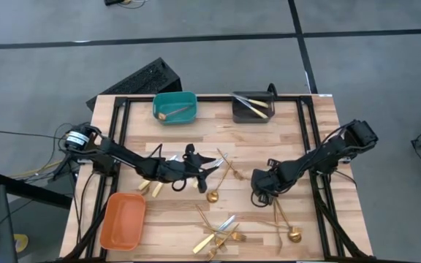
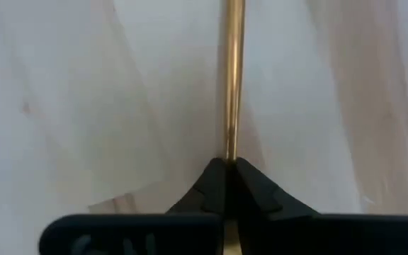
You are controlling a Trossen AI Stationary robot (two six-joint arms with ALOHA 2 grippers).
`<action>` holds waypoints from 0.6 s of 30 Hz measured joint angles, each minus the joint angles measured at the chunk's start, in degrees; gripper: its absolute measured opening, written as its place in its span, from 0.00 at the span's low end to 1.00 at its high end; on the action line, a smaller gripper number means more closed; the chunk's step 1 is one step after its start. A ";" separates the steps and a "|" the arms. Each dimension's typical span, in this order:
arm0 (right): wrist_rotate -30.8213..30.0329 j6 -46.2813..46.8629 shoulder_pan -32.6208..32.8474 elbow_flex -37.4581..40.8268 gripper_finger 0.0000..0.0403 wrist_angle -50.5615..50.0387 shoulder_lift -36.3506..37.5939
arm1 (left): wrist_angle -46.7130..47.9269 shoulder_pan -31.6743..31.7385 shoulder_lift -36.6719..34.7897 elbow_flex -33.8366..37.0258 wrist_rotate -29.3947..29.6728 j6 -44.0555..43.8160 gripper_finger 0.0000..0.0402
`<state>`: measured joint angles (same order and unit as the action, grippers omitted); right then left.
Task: Sort silverware by color (type)
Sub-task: Put the gold spoon into the green bin
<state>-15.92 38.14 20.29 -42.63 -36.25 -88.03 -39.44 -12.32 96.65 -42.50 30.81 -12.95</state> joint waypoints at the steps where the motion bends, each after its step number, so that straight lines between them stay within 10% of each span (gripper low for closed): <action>1: -2.20 0.94 -0.08 0.12 0.08 -0.12 1.00 | 0.71 0.00 0.10 0.04 0.02 -0.20 0.34; 12: -18.16 7.44 2.82 -0.02 0.08 -1.09 15.54 | 2.65 -0.13 -0.22 0.07 -1.03 0.04 0.34; 18: -33.84 -0.15 6.71 -0.04 0.08 19.38 17.29 | -4.84 0.13 1.16 0.02 -2.95 2.46 0.34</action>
<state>-49.76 37.99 27.01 -42.67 -16.87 -70.74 -44.28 -12.19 97.81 -42.48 27.86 -10.49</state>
